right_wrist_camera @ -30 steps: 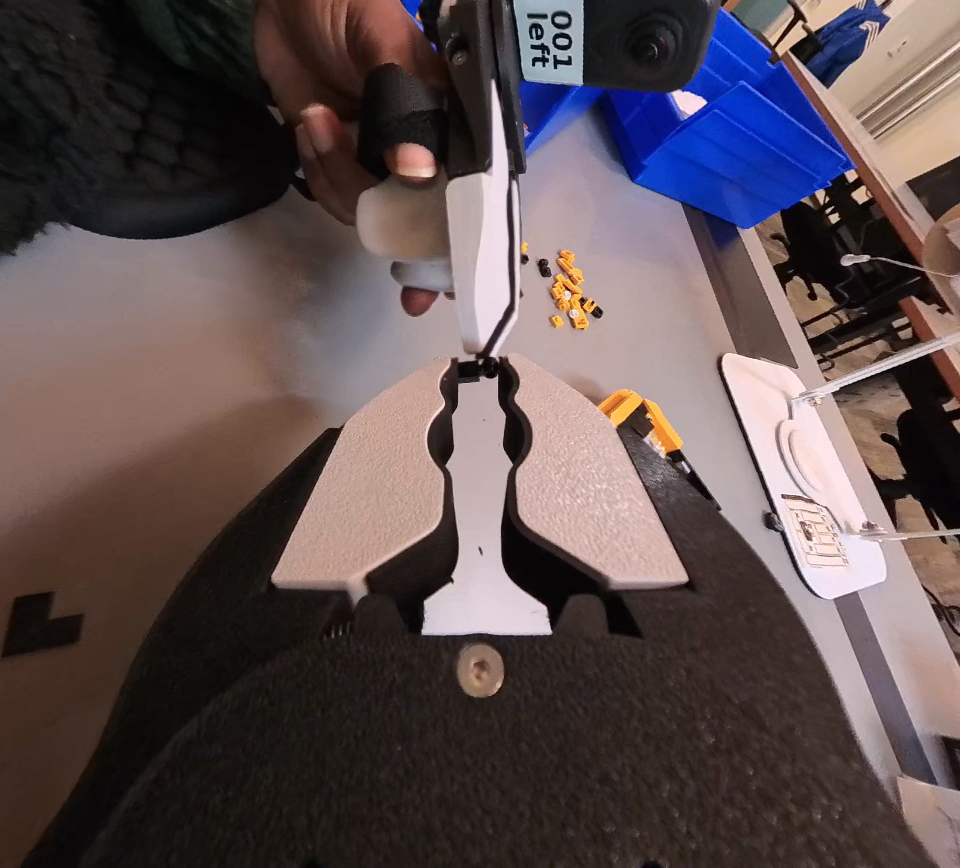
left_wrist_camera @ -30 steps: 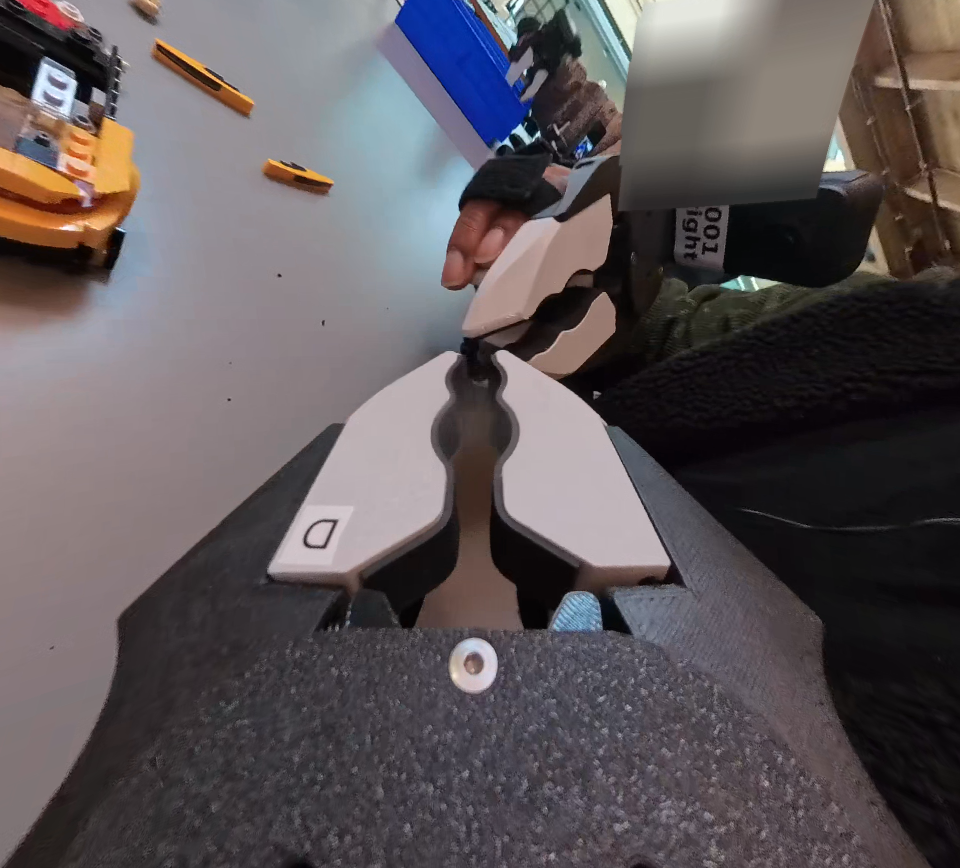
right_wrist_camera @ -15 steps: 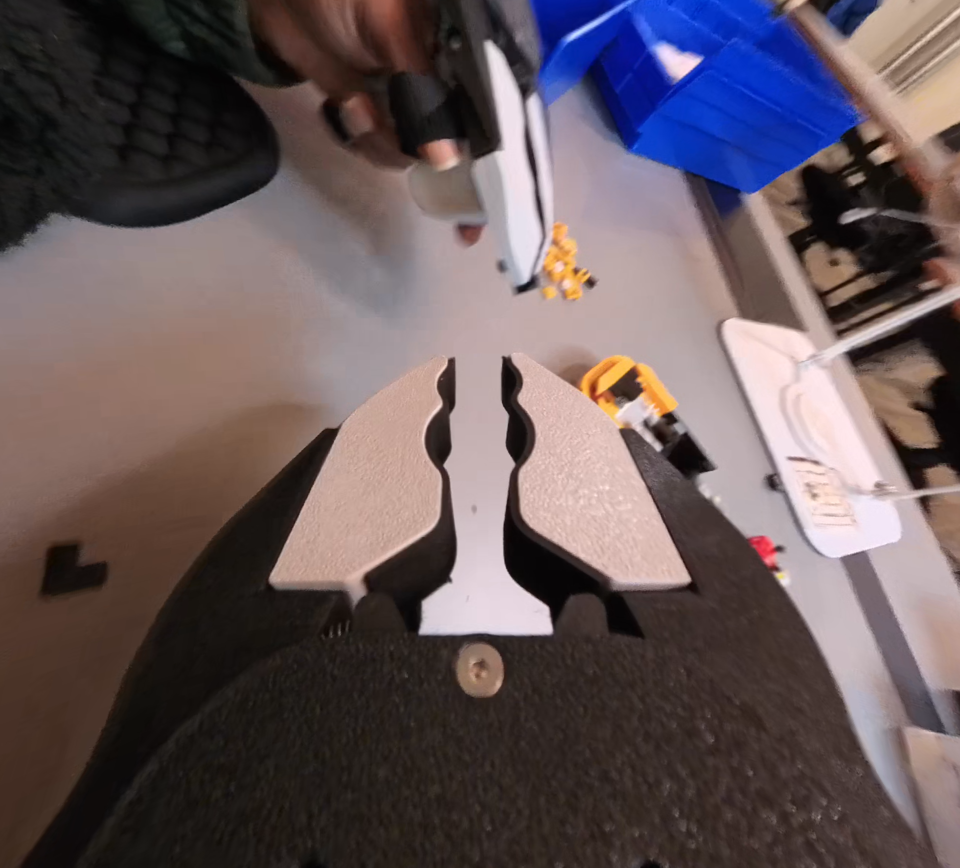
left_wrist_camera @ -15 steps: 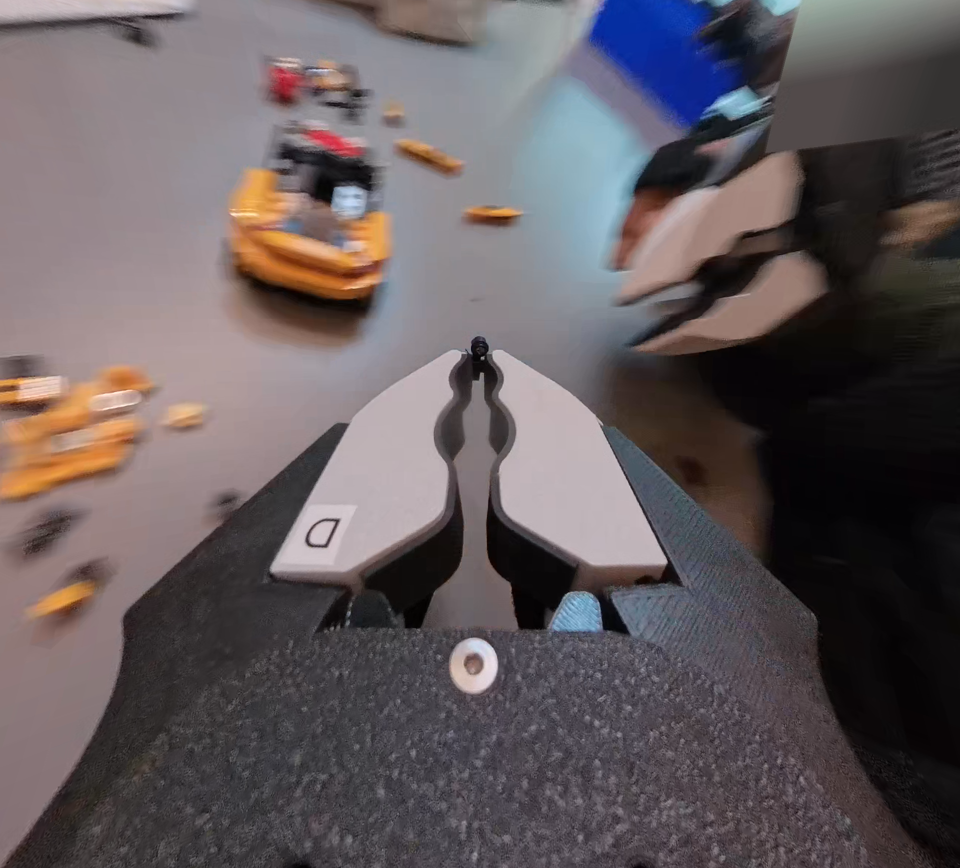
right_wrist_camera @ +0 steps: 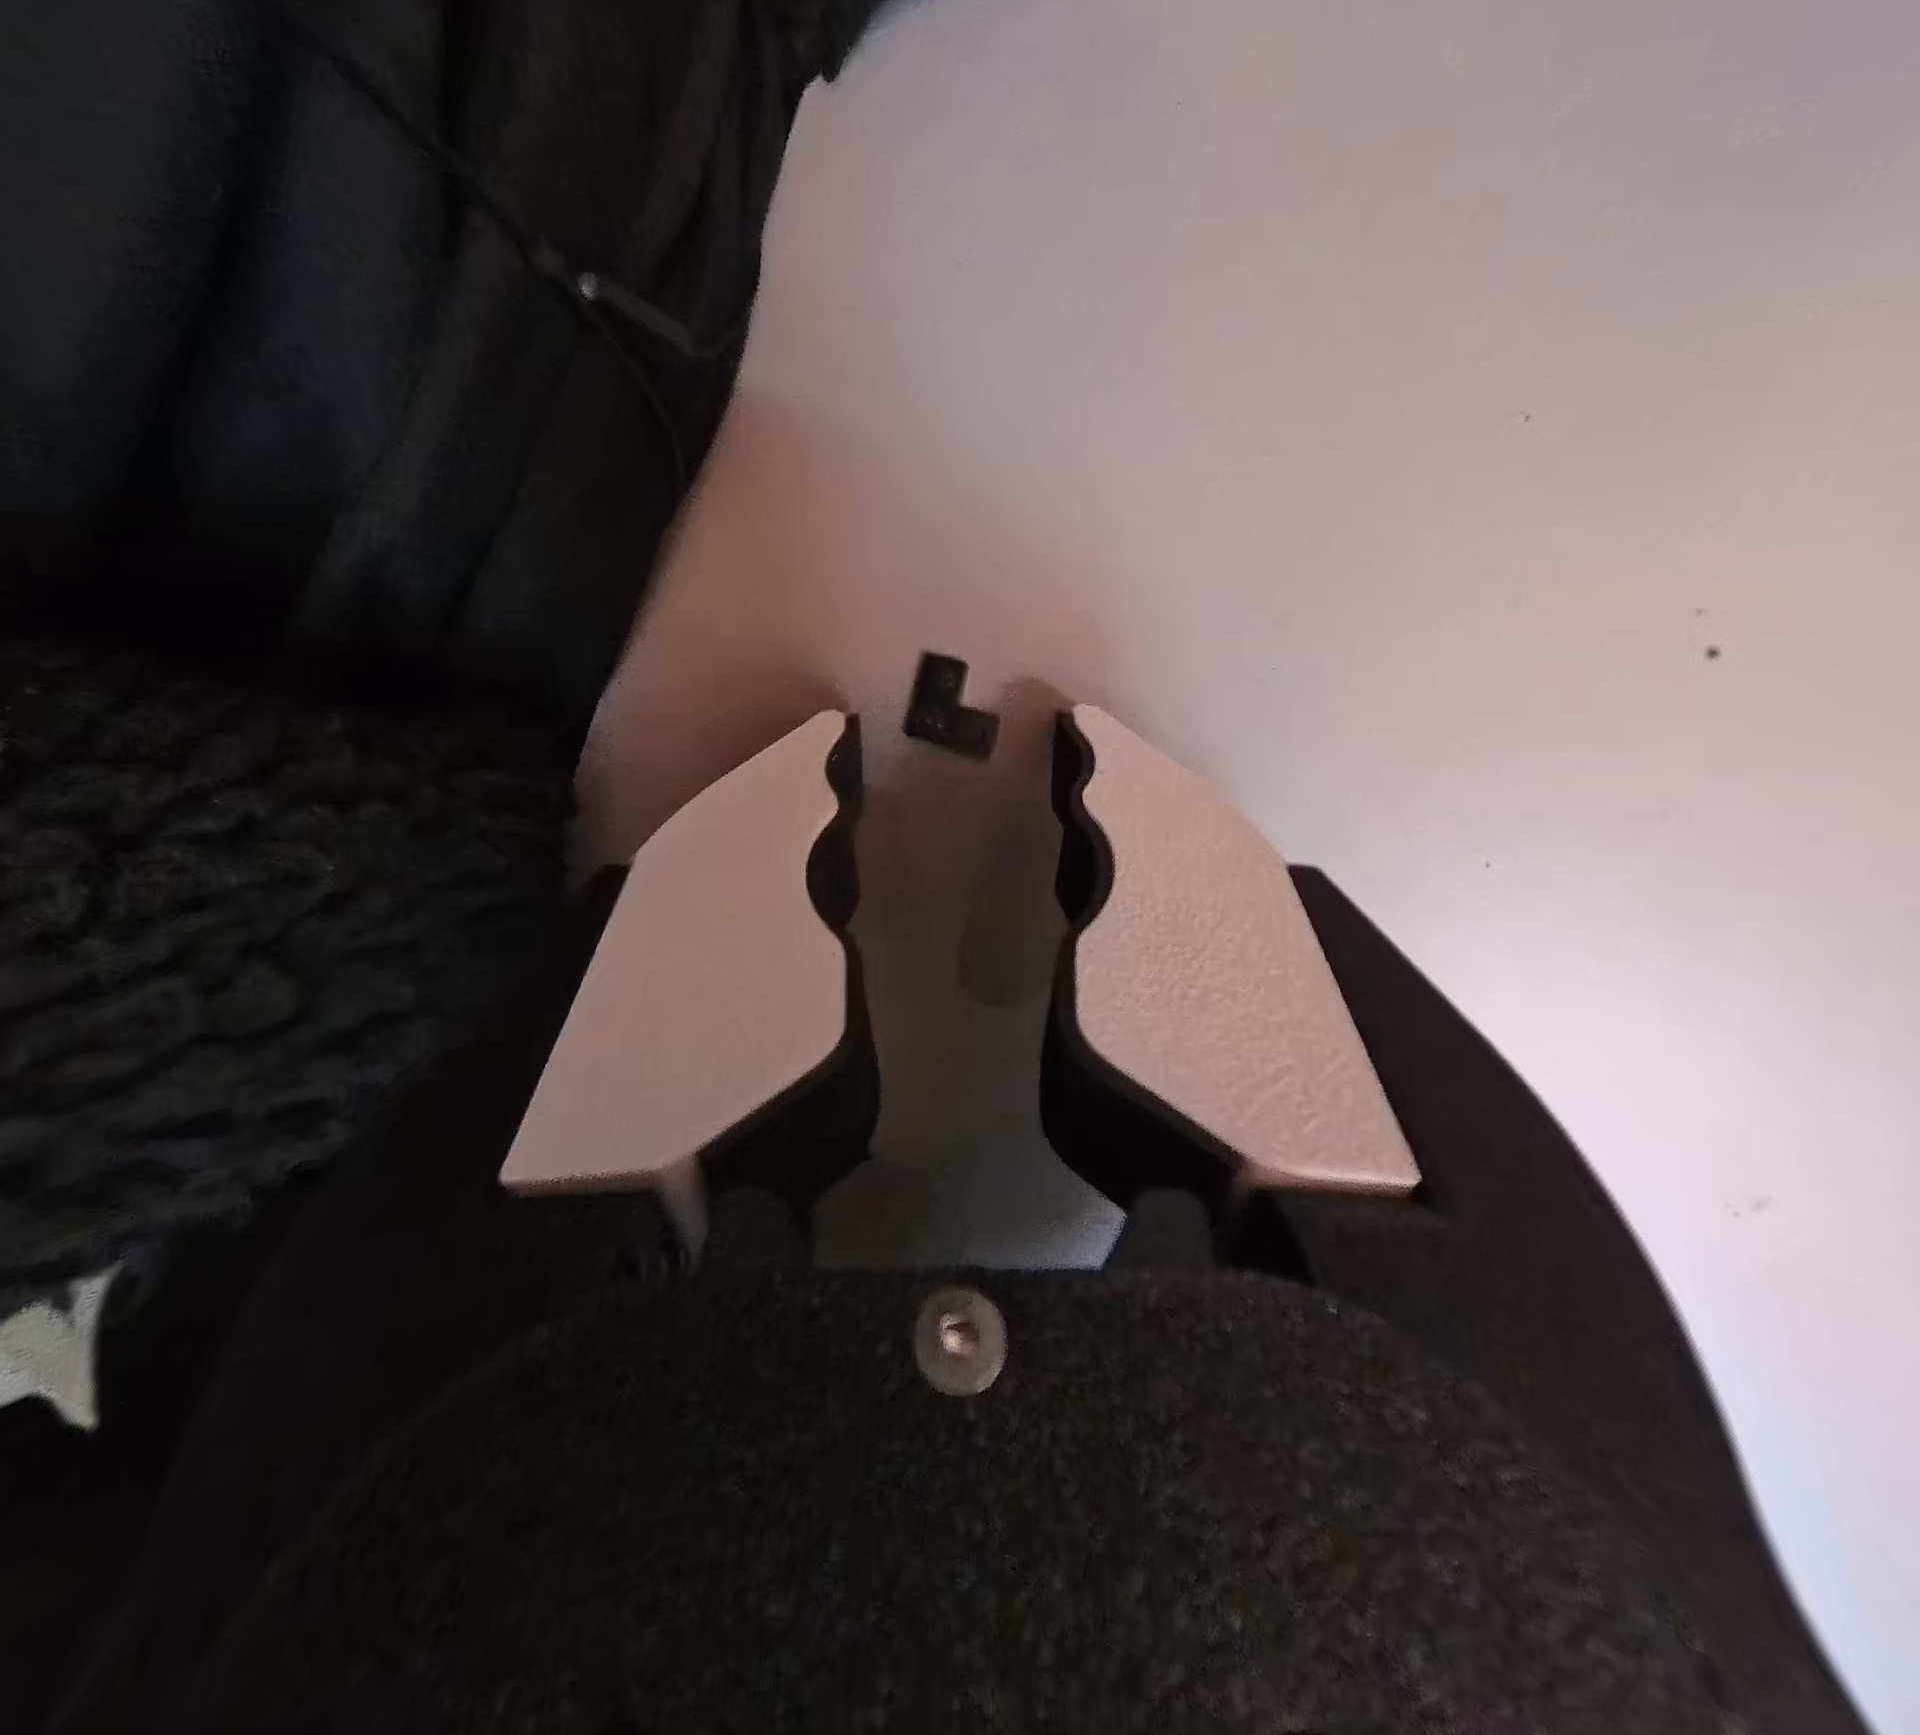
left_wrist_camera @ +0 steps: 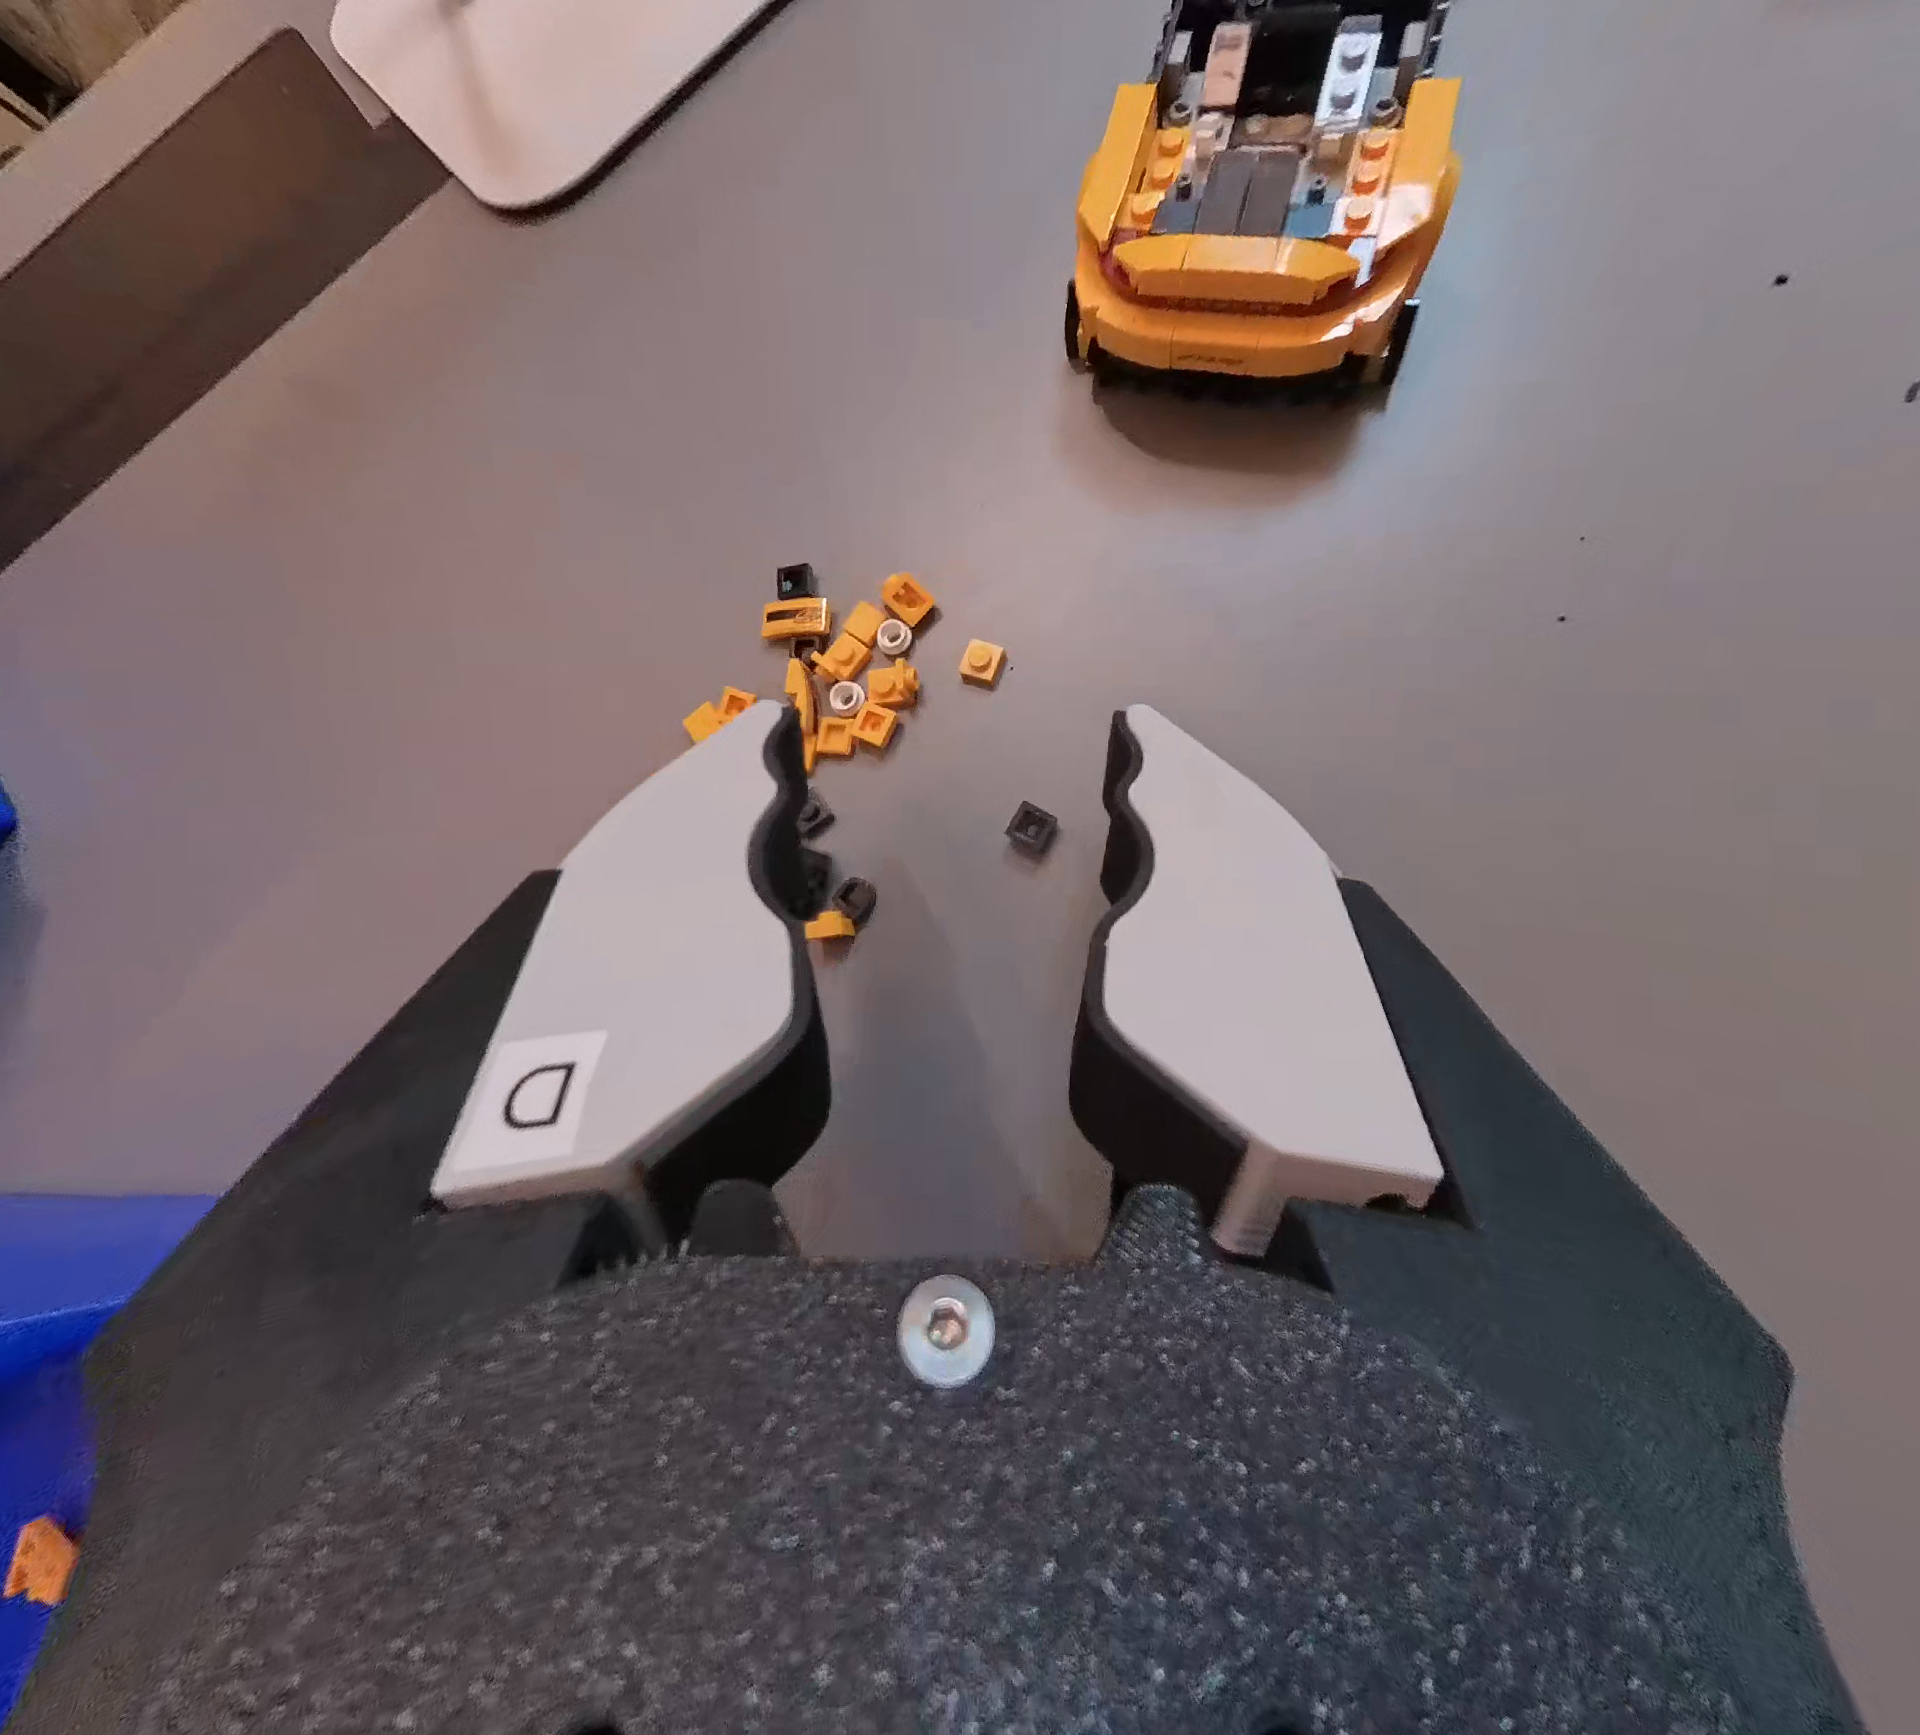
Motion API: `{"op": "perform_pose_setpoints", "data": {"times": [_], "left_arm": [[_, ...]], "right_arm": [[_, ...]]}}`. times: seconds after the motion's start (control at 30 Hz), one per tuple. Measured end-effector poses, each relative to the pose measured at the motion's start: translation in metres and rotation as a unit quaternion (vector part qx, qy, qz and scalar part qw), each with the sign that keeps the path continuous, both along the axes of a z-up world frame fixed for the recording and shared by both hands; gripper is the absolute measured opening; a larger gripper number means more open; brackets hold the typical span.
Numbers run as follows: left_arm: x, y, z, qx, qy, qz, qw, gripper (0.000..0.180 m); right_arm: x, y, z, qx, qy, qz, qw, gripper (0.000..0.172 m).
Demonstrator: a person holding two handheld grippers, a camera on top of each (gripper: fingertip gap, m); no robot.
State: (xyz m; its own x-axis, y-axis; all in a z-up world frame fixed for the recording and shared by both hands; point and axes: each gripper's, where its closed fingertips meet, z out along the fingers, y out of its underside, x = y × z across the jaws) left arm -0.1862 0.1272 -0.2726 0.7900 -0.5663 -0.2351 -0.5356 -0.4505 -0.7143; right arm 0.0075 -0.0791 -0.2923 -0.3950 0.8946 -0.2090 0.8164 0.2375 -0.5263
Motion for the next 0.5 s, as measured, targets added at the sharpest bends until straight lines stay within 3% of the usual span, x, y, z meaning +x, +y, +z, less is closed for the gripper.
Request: {"op": "perform_pose_setpoints", "data": {"times": [0.13,0.23,0.37,0.5], "left_arm": [[0.023,-0.013,0.013,0.007,-0.046,-0.055,0.997,0.051],[0.063,-0.045,0.028,-0.026,-0.141,-0.152,0.978,0.037],[0.116,-0.109,0.043,-0.168,-0.297,-0.27,0.9,0.031],[0.139,-0.137,0.042,-0.258,-0.361,-0.296,0.846,0.035]], "right_arm": [[-0.003,0.001,-0.003,0.047,0.001,0.012,0.999,0.015],[-0.002,0.002,-0.003,0.061,0.005,0.019,0.998,0.015],[-0.022,0.026,0.017,0.09,0.101,-0.035,0.99,0.014],[-0.043,0.06,0.057,0.164,0.213,-0.105,0.957,0.014]]}}
